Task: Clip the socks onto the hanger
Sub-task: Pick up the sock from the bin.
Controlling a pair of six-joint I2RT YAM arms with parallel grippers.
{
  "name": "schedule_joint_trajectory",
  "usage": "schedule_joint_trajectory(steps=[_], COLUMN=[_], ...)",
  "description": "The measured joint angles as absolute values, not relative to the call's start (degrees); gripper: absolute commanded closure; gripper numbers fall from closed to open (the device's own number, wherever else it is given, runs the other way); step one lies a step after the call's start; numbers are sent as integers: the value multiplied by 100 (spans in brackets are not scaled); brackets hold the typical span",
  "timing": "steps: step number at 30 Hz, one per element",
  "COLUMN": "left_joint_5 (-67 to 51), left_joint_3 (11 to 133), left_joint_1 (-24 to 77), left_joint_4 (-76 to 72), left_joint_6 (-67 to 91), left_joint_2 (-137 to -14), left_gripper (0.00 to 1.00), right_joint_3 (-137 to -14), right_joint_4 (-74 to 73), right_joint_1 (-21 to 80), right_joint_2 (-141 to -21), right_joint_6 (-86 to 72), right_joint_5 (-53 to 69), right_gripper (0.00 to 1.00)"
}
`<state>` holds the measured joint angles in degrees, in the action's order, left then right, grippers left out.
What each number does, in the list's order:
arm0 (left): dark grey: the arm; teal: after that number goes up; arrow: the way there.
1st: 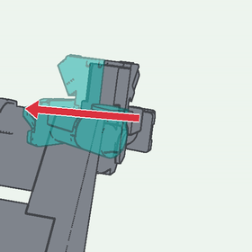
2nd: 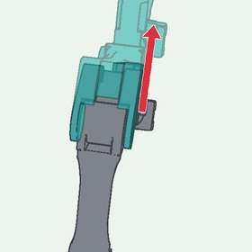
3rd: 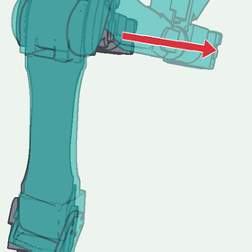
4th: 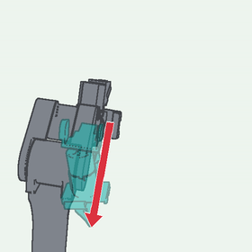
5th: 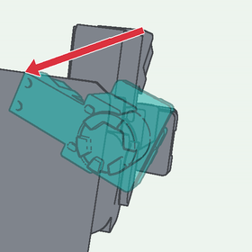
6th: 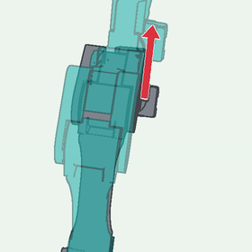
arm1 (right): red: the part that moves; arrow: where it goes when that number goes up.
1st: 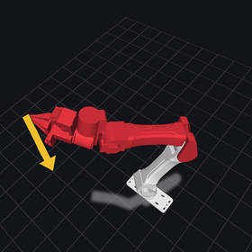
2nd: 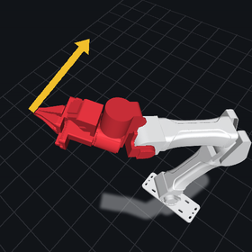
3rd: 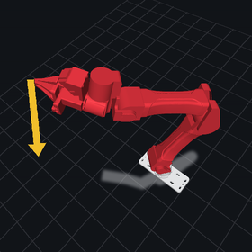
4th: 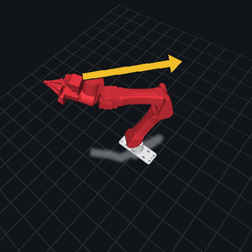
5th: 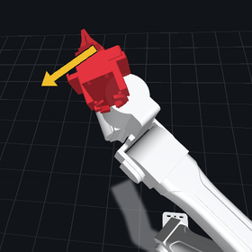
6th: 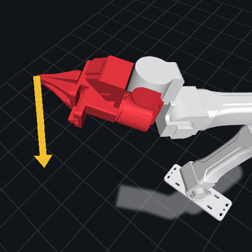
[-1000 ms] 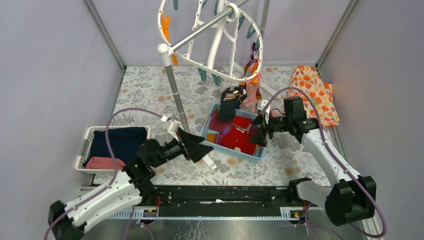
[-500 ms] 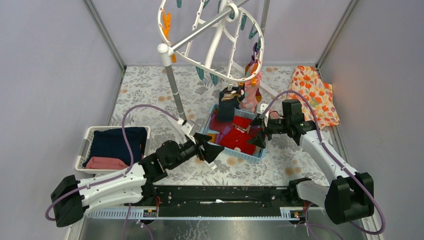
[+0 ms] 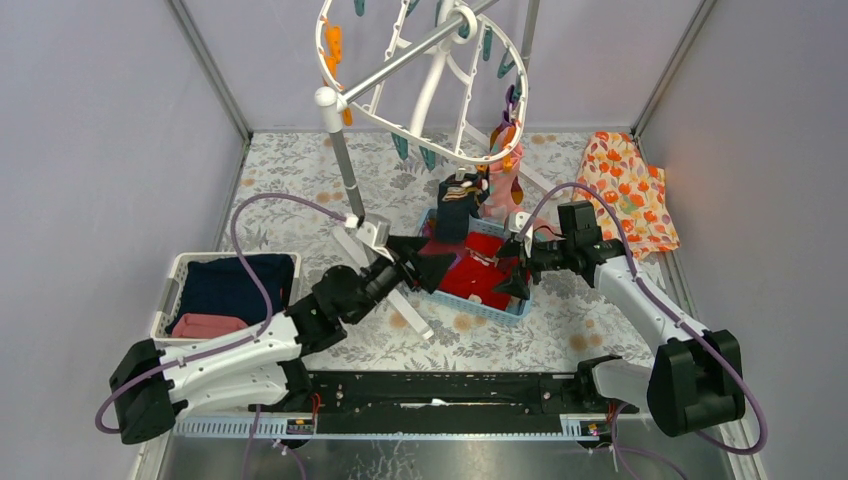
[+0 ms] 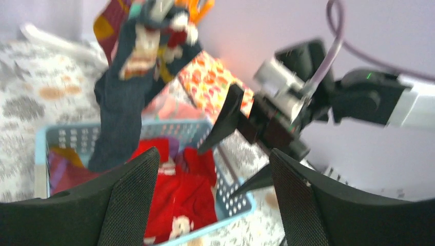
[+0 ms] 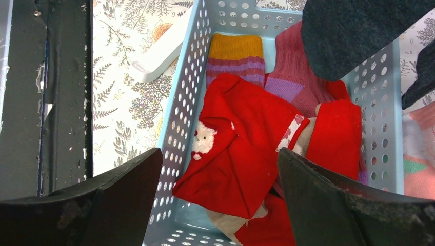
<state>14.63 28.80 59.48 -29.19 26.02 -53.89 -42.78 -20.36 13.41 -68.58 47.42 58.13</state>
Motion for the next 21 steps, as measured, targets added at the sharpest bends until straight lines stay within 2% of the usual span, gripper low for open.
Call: schedule_joint_trajectory(steps=[8,11,17,21], left_joint_5=[1850,1796,1444,1221], left_joint_3=[4257,4554,4475,4084], left_joint_1=[5948,5948,5948,5946], left_joint_4=[-2309,-2010,-1586,-1544], left_joint_6=[2178,2014,1922,1981], left_joint_2=[-5540,-5649,-5631,-5500], left_gripper=[15,14,14,14], right_joint_3=[-4278,-4278,-4602,-4823], right_joint_4=[-2023,-2043,-2493,-2622], right_joint_1=[1372,1494,1704,1793], right_joint_2=[-6823,-6753,-7234,-7856], right_joint_6=[4821,5290,6930,7732], right_joint_5=[5804,5798,5712,5422], right_gripper=[10,10,31,35])
